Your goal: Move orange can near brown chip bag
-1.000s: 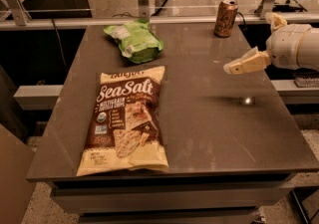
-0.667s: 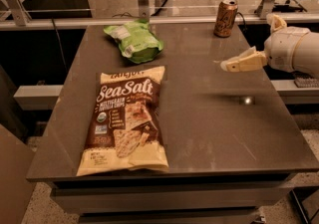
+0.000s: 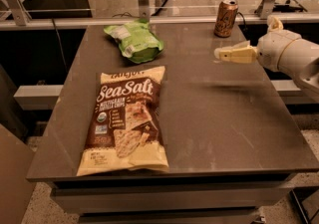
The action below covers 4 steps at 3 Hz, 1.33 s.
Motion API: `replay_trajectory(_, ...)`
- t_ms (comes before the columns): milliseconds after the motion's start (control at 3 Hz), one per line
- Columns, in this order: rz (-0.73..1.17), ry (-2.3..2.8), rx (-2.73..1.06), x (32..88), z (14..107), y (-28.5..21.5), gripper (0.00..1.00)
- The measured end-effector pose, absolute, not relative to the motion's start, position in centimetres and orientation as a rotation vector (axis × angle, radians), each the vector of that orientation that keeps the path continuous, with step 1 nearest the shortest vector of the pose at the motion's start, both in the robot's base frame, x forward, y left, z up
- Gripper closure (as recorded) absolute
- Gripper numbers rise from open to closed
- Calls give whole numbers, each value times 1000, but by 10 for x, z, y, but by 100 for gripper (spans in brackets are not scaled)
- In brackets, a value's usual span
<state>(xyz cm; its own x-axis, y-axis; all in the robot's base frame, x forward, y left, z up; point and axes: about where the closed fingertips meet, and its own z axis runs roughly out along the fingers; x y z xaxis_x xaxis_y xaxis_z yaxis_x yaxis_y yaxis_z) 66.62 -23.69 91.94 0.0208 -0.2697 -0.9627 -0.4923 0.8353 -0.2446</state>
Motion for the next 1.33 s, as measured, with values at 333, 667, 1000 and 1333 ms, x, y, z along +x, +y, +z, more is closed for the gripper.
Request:
replay_trajectory(333, 207, 1589, -549, 682, 920, -244, 0)
replay_trajectory(667, 225, 1630, -507, 698, 917, -252, 0)
replay_trajectory(1000, 257, 1676, -468, 716, 907, -264, 0)
replay_trajectory(1333, 287, 1702, -458, 734, 895, -274, 0)
